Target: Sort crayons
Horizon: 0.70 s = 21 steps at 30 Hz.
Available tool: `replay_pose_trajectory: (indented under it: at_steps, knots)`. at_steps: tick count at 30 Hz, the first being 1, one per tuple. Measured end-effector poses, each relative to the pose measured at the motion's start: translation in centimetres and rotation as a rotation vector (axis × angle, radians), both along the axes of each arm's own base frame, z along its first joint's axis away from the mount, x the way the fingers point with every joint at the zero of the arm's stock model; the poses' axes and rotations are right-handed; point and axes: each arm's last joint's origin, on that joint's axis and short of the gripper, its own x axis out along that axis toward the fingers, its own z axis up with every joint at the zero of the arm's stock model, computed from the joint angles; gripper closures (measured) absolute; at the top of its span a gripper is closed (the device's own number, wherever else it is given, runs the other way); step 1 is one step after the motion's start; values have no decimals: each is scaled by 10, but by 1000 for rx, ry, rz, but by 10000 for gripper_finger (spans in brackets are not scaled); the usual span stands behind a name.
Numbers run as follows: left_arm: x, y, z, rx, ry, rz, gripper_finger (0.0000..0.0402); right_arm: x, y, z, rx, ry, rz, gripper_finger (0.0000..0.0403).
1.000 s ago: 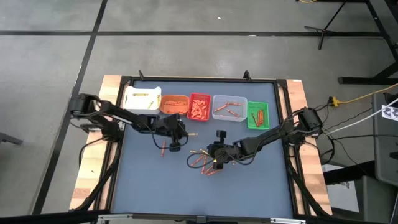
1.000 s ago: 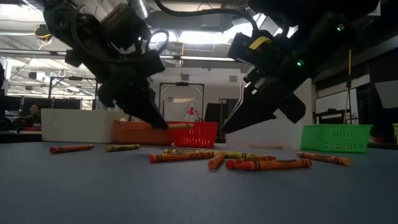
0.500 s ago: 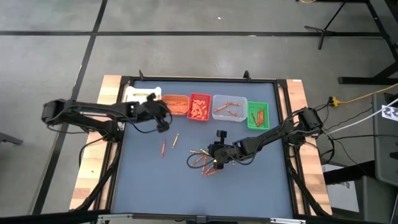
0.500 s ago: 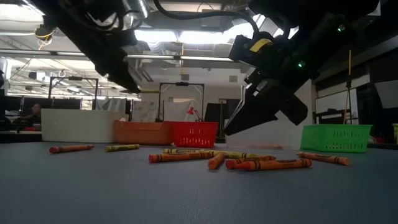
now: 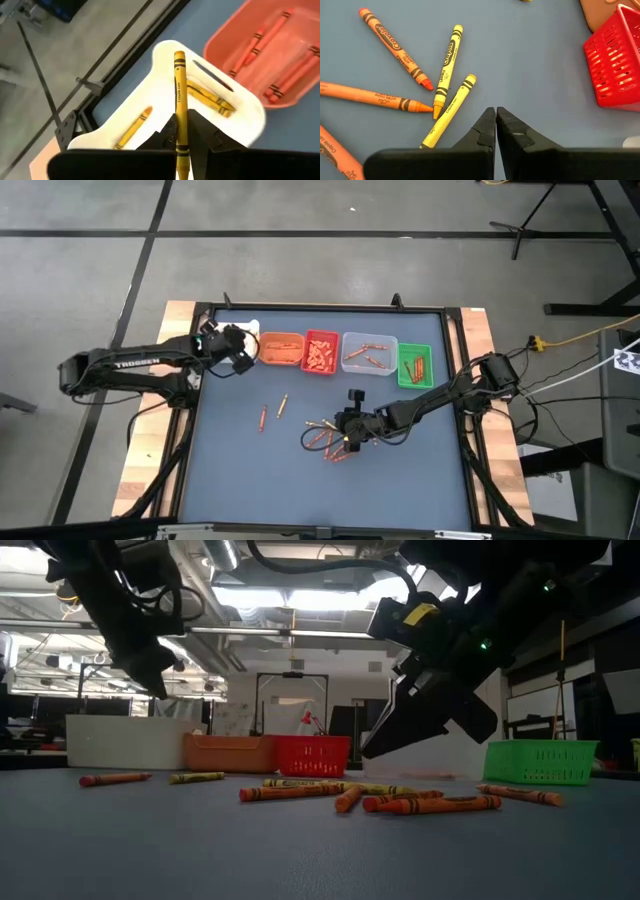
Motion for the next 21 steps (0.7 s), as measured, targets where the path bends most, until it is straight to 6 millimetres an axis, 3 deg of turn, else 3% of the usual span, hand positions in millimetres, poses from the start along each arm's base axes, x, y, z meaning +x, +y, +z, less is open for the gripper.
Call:
replay_pose_trajectory:
  at_steps: [9,21]
  knots:
    - [-5,9,0,1,0,63,389,0,0,0,-3,7,-1,388]
    - [-8,14,0,-4,-22,120,321,-1,0,0,-4,7,-1,388]
